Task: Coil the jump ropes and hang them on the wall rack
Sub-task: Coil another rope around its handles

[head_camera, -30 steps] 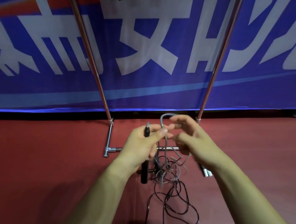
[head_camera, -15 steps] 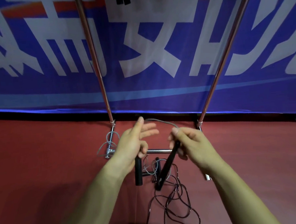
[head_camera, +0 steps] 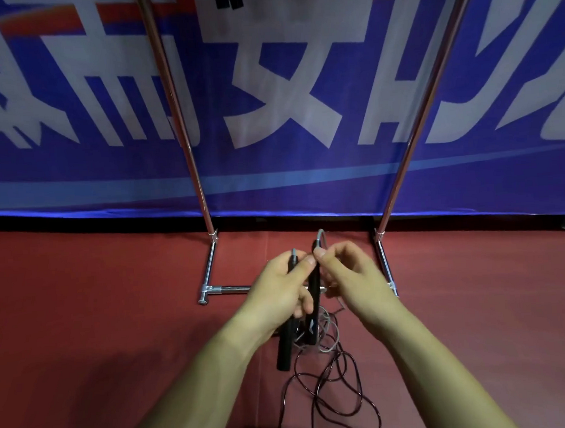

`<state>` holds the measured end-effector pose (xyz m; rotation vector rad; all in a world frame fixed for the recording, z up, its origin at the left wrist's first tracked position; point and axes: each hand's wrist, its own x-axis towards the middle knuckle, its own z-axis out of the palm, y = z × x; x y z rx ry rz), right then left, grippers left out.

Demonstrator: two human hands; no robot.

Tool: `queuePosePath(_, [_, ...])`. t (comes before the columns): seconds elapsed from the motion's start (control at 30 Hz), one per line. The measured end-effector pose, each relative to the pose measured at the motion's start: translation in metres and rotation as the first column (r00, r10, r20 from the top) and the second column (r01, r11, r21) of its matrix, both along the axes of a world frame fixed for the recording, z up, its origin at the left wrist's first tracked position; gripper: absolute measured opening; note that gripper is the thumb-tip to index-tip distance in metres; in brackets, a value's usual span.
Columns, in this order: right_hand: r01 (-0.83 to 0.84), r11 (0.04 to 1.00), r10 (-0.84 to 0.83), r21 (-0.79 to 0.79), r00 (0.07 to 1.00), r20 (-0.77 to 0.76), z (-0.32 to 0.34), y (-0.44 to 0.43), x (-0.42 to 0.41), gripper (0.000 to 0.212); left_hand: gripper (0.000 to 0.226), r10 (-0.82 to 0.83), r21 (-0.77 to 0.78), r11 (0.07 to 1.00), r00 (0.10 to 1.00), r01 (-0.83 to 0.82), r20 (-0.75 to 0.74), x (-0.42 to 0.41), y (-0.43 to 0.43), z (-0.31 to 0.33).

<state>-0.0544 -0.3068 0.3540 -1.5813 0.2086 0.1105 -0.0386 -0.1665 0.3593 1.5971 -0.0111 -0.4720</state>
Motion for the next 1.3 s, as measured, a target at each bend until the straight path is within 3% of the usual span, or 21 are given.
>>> queuePosePath(0.07, [-0.116, 0.990, 0.126, 0.074, 0.981, -0.145, 0.000, 0.006, -0.005, 0.039, 0.018, 0.056, -0.090, 0.994, 0.998, -0.059, -0.043, -0.001, -0.004, 0.004])
queuePosePath(0.13, [-0.183, 0.980, 0.194, 0.081, 0.965, -0.177, 0.004, 0.011, -0.010, 0.043, 0.023, 0.095, -0.132, 0.986, 0.992, -0.104, -0.079, -0.002, -0.006, 0.007])
queuePosePath(0.23, [-0.242, 0.968, 0.250, 0.072, 0.958, -0.139, 0.011, 0.010, -0.011, 0.036, 0.025, 0.131, -0.069, 0.989, 0.991, -0.128, 0.035, 0.001, -0.003, 0.003])
queuePosePath(0.33, [-0.301, 0.940, 0.326, 0.161, 0.932, -0.160, 0.014, 0.008, -0.011, 0.036, 0.024, 0.164, 0.086, 0.979, 0.966, -0.184, 0.198, 0.004, 0.003, -0.001])
queuePosePath(0.43, [-0.339, 0.919, 0.373, 0.200, 0.912, -0.171, 0.011, 0.007, -0.011, 0.034, 0.028, 0.170, -0.074, 0.983, 0.985, -0.168, 0.023, 0.001, 0.000, 0.002])
queuePosePath(0.57, [-0.432, 0.880, 0.426, -0.200, 0.902, -0.074, 0.014, -0.001, -0.012, 0.021, 0.033, 0.168, -0.250, 0.950, 0.981, -0.187, -0.093, 0.001, 0.002, 0.014])
queuePosePath(0.67, [-0.451, 0.858, 0.456, -0.246, 0.889, -0.036, 0.012, -0.001, -0.013, 0.022, 0.030, 0.167, -0.362, 0.906, 0.972, -0.218, -0.167, 0.001, 0.002, 0.019])
queuePosePath(0.7, [-0.443, 0.874, 0.449, -0.201, 0.894, -0.019, 0.011, 0.002, -0.013, 0.022, 0.026, 0.155, -0.391, 0.895, 0.972, -0.214, -0.177, 0.001, 0.001, 0.018])
queuePosePath(0.77, [-0.432, 0.898, 0.435, 0.088, 0.900, -0.026, 0.006, 0.006, -0.013, 0.028, 0.023, 0.112, -0.429, 0.884, 0.976, -0.184, -0.188, -0.003, -0.004, 0.019])
queuePosePath(0.83, [-0.429, 0.826, 0.475, 0.367, 0.879, -0.041, 0.007, 0.010, -0.014, 0.022, 0.025, 0.059, -0.421, 0.898, 0.984, -0.126, -0.169, -0.007, -0.005, 0.021])
queuePosePath(0.9, [-0.414, 0.785, 0.486, 0.461, 0.873, -0.045, 0.012, 0.009, -0.016, 0.017, 0.036, -0.002, -0.346, 0.937, 0.986, -0.056, -0.164, -0.005, 0.001, 0.028])
queuePosePath(0.97, [-0.394, 0.769, 0.486, 0.503, 0.872, -0.060, 0.015, 0.007, -0.016, 0.027, 0.066, -0.056, -0.003, 0.998, 0.991, 0.056, -0.121, -0.002, 0.013, 0.033])
queuePosePath(1.0, [-0.392, 0.757, 0.493, 0.523, 0.868, -0.062, 0.015, 0.006, -0.016, 0.034, 0.077, -0.043, 0.207, 0.977, 0.996, 0.060, -0.083, 0.001, 0.019, 0.031])
queuePosePath(1.03, [-0.390, 0.738, 0.505, 0.551, 0.860, -0.069, 0.015, 0.004, -0.016, 0.039, 0.079, 0.018, 0.352, 0.936, 1.000, -0.012, -0.013, 0.004, 0.025, 0.028])
queuePosePath(1.07, [-0.388, 0.717, 0.524, 0.579, 0.848, -0.080, 0.016, 0.002, -0.017, 0.041, 0.073, 0.102, 0.403, 0.904, 0.989, -0.139, 0.112, 0.006, 0.028, 0.025])
queuePosePath(1.13, [-0.404, 0.657, 0.591, 0.637, 0.800, -0.102, 0.017, -0.002, -0.019, 0.044, 0.042, 0.181, 0.253, 0.929, 0.927, -0.271, 0.329, 0.008, 0.029, 0.020])
queuePosePath(1.17, [-0.418, 0.625, 0.627, 0.659, 0.772, -0.104, 0.018, -0.004, -0.021, 0.043, 0.026, 0.152, 0.117, 0.973, 0.933, -0.199, 0.328, 0.008, 0.026, 0.021])
queuePosePath(1.23, [-0.445, 0.567, 0.678, 0.693, 0.730, -0.086, 0.018, -0.005, -0.025, 0.036, 0.025, -0.001, -0.035, 0.999, 0.968, 0.010, 0.250, 0.008, 0.022, 0.020])
queuePosePath(1.3, [-0.461, 0.526, 0.692, 0.715, 0.721, -0.044, 0.019, -0.004, -0.027, 0.031, 0.038, -0.062, -0.141, 0.986, 0.980, 0.089, 0.188, 0.007, 0.021, 0.013])
